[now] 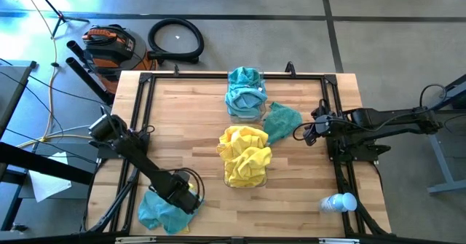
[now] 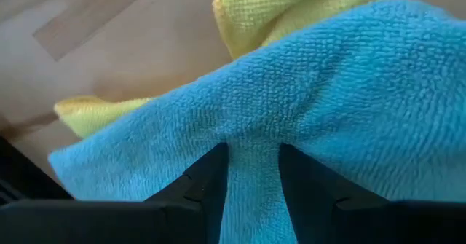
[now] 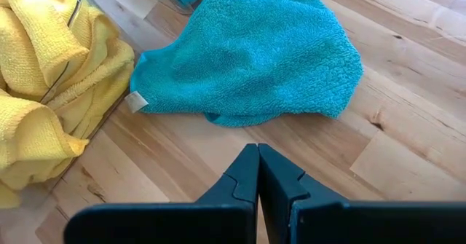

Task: Sort microfiber towel by color & place in baskets
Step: Put the blue towel into the top transparent bin

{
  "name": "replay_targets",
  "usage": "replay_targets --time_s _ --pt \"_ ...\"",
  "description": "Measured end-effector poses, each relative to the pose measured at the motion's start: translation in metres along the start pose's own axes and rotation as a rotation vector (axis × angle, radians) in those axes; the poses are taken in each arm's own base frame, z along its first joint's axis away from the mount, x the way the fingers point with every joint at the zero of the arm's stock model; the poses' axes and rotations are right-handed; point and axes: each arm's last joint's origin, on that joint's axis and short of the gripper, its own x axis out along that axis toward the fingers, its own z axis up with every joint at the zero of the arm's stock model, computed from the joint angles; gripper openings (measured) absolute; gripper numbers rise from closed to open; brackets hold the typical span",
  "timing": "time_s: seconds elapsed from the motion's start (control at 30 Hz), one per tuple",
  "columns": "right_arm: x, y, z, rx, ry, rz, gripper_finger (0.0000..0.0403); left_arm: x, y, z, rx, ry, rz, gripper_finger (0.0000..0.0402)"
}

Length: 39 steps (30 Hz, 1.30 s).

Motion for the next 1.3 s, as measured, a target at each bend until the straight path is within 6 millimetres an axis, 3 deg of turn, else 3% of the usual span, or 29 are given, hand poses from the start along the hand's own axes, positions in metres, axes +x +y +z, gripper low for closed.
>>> replay_targets --time_s 0.27,0.4,0.6,0.97,1.17,1.3 --pt "0.000 0.000 0.000 0.000 -0.001 0.000 0.0000 0.018 -0.007 0.002 0.039 -0.001 0.035 0.0013" --pt "0.000 0.000 0.000 0.000 -0.001 0.000 0.0000 0.014 -0.005 0.002 0.029 -0.005 0.031 0.0005" --pt "0.000 0.000 0.000 -0.014 -0.002 -0.001 0.0000 -0.018 0.006 0.000 -0.012 -0.054 -0.068 0.0001" --pt "0.000 0.000 0.001 -0.015 -0.032 -0.020 0.0000 -0.101 0.053 0.012 -0.031 -0.426 -0.377 0.0000" --pt "0.000 0.001 0.002 -0.009 -0.041 -0.008 0.0000 -0.119 0.073 0.027 0.049 -0.384 -0.343 0.0000" --pt "0.000 0.003 0.004 0.020 -0.058 0.013 0.0000 -0.128 0.081 0.033 0.104 -0.257 -0.361 0.0000"
